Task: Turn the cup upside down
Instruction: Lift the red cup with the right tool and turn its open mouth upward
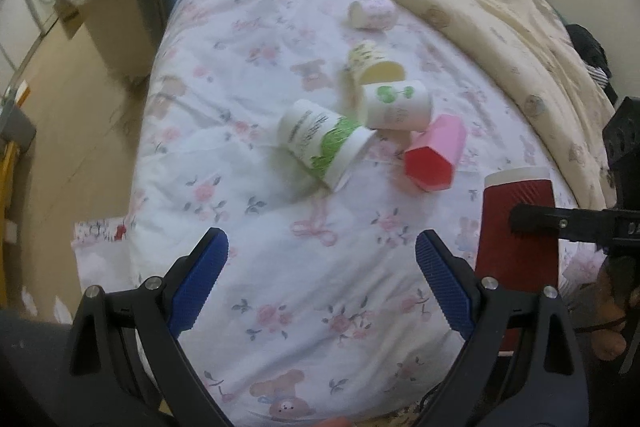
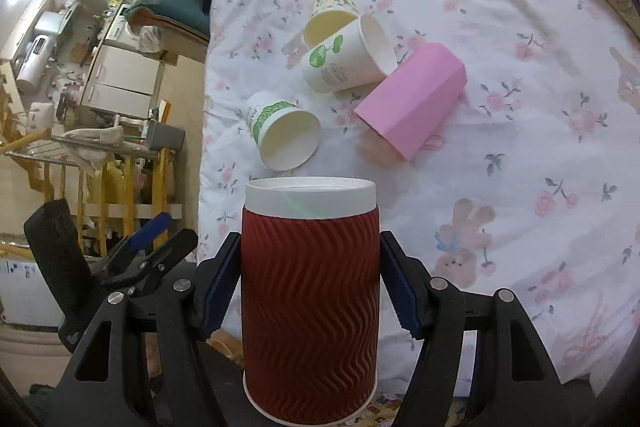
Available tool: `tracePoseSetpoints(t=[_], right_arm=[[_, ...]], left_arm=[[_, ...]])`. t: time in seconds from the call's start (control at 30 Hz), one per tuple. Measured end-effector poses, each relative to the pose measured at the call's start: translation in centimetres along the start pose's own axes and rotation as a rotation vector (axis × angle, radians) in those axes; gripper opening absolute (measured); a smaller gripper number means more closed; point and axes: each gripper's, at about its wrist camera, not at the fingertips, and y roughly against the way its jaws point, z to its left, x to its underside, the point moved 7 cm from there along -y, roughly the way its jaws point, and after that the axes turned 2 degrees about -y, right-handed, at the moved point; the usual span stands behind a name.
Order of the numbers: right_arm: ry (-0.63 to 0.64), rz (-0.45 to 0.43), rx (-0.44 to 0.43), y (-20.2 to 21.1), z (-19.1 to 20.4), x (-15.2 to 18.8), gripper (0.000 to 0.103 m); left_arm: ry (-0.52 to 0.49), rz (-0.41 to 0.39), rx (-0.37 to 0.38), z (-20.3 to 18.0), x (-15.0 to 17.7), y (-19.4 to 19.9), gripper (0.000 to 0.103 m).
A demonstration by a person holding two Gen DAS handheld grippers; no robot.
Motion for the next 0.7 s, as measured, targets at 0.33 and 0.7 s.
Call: tracePoseSetpoints(t=[0.33,0.7], right_arm=[[0.011,-0.154,-0.043,1.2,-1.0,0.5,0.069],[0.149,-0.269,0.031,2.3,1.4,-0.2,0.069]], left_arm=[[-0.109,-0.025,0.08,-3.5,0.3,0.4,0.094],[-0.247,0.042,0.221,-8.1,2.5,-0.1,0.094]])
